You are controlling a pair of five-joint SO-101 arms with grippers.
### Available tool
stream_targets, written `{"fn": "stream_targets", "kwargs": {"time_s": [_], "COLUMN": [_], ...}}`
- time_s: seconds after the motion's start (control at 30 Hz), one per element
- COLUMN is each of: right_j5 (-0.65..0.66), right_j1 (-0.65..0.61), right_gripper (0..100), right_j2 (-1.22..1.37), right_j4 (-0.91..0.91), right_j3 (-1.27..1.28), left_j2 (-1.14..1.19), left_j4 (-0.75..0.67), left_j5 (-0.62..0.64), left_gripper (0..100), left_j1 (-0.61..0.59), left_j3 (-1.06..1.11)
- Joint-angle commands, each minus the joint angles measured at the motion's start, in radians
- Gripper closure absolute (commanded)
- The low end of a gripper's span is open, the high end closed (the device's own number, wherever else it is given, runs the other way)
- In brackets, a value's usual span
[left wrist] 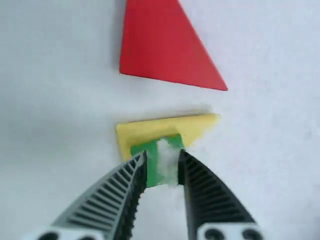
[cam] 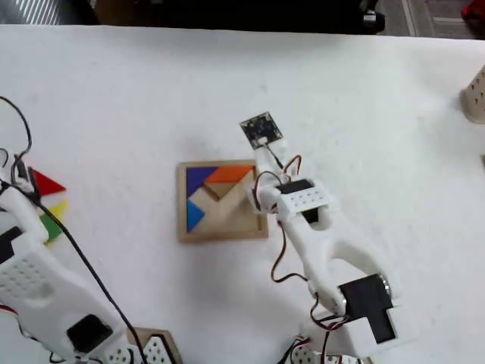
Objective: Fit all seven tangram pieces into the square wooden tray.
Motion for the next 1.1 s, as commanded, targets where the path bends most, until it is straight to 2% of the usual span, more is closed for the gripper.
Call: {"fn": "stream_targets", "kwargs": {"time_s": [0.0, 0.13, 0.27, 0.37, 0.5, 0.63, 0.8, 1.0, 1.07], "right_j5": [0.014, 0.014, 0.014, 0.014, 0.014, 0.014, 0.014, 0.014, 0.014], "right_j1": [0.008, 0.008, 0.008, 0.008, 0.008, 0.008, 0.01, 0.031, 0.03], "right_gripper": [98.1, 98.1, 98.1, 98.1, 98.1, 98.1, 98.1, 98.1, 98.1], "right_j2": [-0.051, -0.051, -0.053, -0.054, -0.054, -0.054, -0.054, -0.054, -0.054], "right_j4": [-0.016, -0.016, -0.016, -0.016, -0.013, -0.013, -0.01, -0.01, -0.012], "right_j3": [-0.008, -0.008, -0.008, -0.008, -0.006, -0.006, -0.005, -0.005, -0.005], "left_j2": [-0.071, -0.182, -0.294, -0.386, -0.564, -0.734, -0.766, -0.59, -0.527], "left_j4": [0.064, 0.066, 0.032, -0.071, -0.275, -0.431, -0.5, -0.566, -0.572], "left_j5": [0.057, 0.069, 0.023, -0.026, -0.029, -0.026, -0.029, -0.031, -0.031], "left_gripper": [82, 82, 82, 81, 75, 73, 73, 64, 64], "left_j1": [0.056, 0.058, 0.053, 0.053, -0.001, -0.048, -0.101, -0.117, -0.117], "left_j3": [-0.063, -0.008, 0.196, 0.44, 0.744, 0.919, 0.948, 0.898, 0.852]}}
